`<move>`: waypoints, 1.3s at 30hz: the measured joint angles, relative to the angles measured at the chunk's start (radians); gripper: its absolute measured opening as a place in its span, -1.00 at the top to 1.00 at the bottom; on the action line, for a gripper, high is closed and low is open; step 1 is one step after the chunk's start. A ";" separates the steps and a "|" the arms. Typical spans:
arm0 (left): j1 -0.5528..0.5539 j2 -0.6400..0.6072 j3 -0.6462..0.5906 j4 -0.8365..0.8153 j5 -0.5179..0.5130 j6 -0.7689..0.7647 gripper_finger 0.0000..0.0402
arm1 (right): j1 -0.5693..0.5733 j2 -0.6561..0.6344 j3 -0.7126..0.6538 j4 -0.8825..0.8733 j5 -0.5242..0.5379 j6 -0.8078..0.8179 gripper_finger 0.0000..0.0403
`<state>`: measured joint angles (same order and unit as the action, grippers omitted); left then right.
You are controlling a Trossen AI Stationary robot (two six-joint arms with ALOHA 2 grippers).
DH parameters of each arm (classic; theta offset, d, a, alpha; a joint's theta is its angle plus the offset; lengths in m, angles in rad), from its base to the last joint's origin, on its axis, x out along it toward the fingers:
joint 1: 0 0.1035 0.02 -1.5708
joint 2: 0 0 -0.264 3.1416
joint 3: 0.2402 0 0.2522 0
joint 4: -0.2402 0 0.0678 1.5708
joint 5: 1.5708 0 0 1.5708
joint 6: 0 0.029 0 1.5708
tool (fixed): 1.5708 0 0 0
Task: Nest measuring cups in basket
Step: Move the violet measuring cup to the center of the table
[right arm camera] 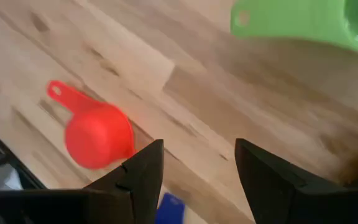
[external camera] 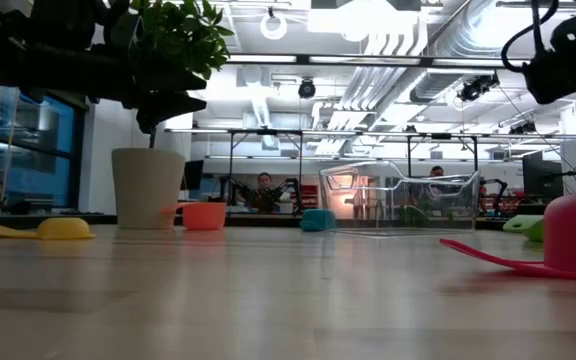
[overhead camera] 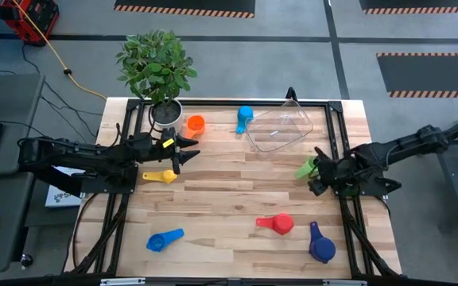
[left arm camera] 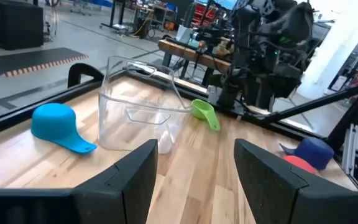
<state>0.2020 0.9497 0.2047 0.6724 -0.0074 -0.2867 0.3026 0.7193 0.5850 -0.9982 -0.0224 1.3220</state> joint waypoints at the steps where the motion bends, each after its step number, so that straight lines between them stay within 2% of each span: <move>1: 0.000 0.000 0.000 0.000 0.000 0.000 -0.01 | 0.019 0.020 0.000 0.008 0.003 0.018 0.06; 17: 0.000 0.000 0.000 -0.002 0.000 0.000 -0.01 | 0.346 0.441 0.000 0.272 -0.110 0.249 0.06; 22: 0.000 0.000 0.000 -0.001 0.000 0.000 -0.01 | 0.384 0.525 0.000 0.405 -0.120 0.275 0.06; 30: 0.000 0.000 0.000 0.002 0.000 0.000 -0.01 | 0.405 0.614 0.000 0.380 -0.165 0.278 0.06; 39: 0.001 0.000 0.000 -0.001 0.000 0.000 -0.01 | 0.406 0.630 0.000 0.430 -0.179 0.264 0.06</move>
<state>0.2028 0.9497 0.2047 0.6716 -0.0074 -0.2871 0.7082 1.3494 0.5850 -0.5681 -0.2014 1.5864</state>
